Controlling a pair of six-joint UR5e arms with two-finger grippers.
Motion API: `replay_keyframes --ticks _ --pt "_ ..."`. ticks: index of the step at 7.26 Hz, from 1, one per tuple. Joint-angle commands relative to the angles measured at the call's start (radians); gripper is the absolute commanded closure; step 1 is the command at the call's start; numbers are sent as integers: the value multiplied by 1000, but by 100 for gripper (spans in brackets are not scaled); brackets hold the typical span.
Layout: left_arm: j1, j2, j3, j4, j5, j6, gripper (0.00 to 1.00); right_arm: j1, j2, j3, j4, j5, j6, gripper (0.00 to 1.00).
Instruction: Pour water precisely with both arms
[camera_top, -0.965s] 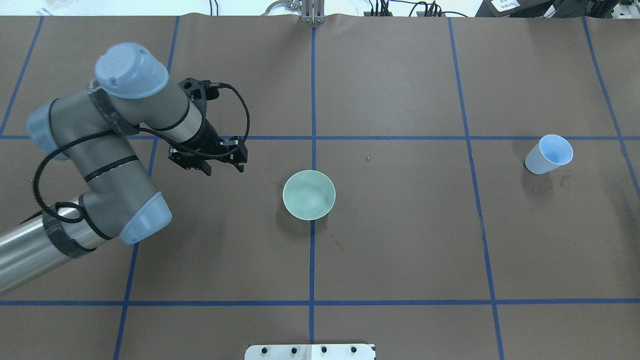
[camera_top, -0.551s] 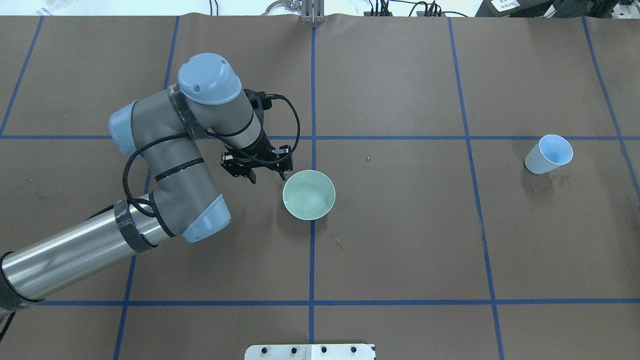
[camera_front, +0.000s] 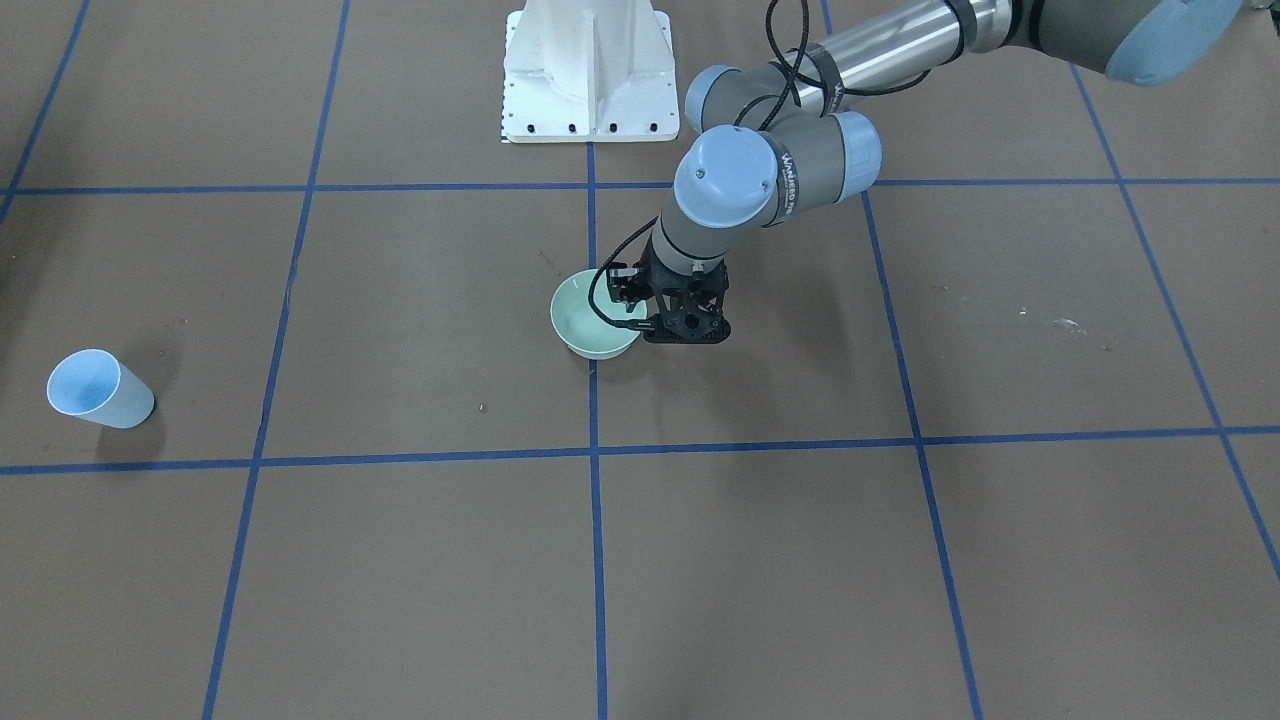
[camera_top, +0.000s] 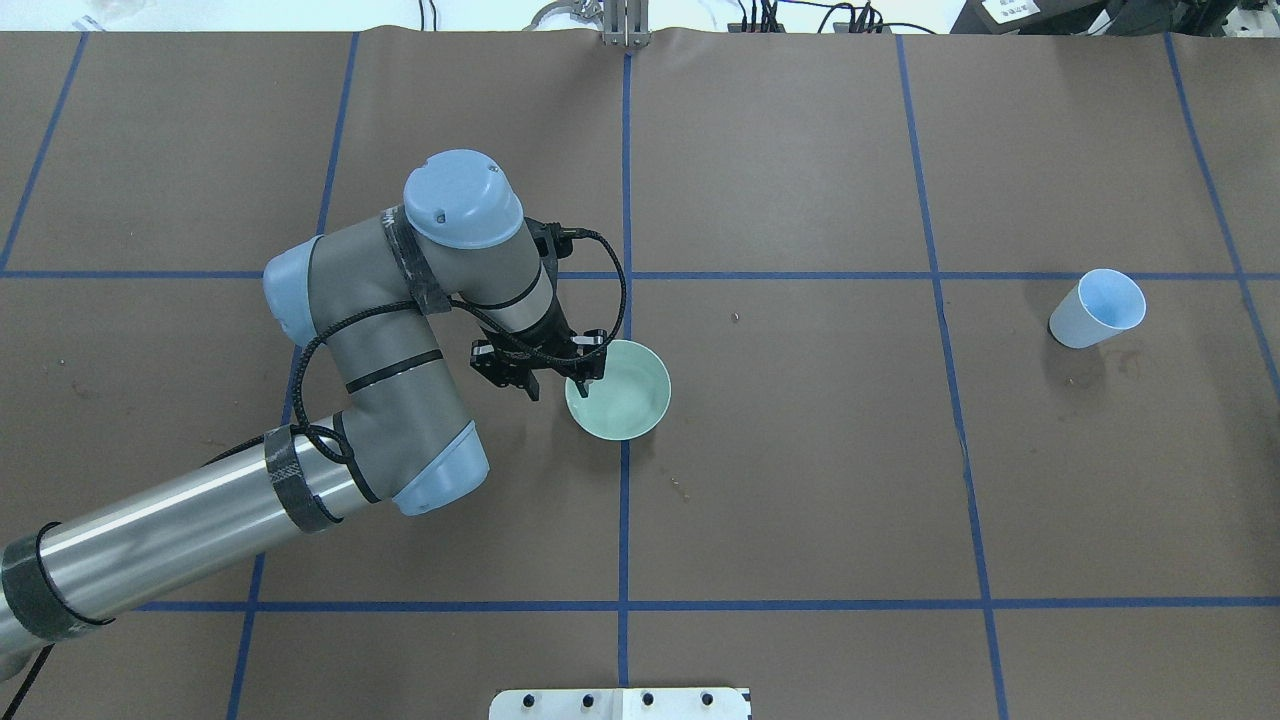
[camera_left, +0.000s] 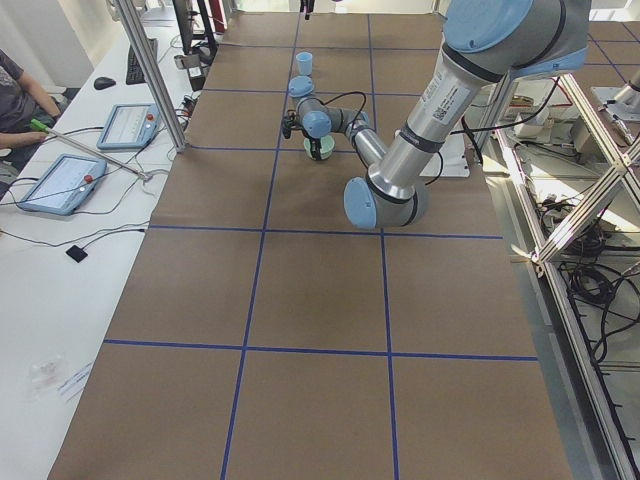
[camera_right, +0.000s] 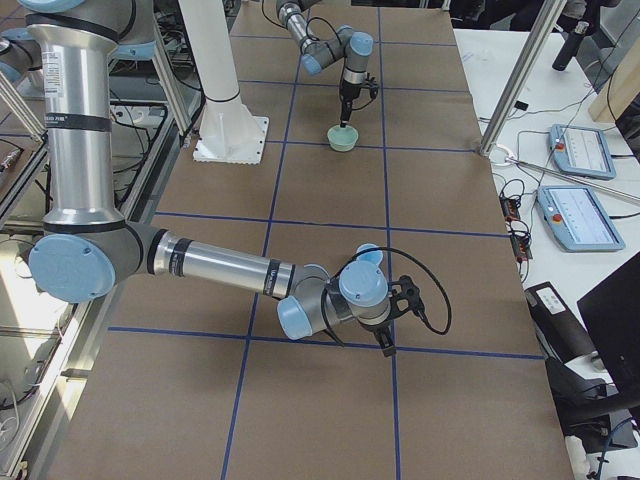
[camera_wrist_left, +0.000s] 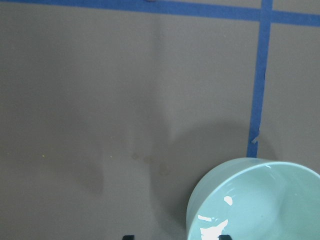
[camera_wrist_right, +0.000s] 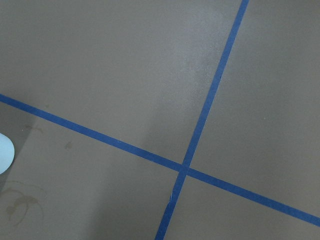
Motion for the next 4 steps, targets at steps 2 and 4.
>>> replay_keyframes --ticks 2,4 --pt "12 -3 18 -3 0 0 50 0 0 -1 0 -1 0 1" --pt "12 -3 19 -5 0 1 100 0 -1 -1 0 -1 0 1"
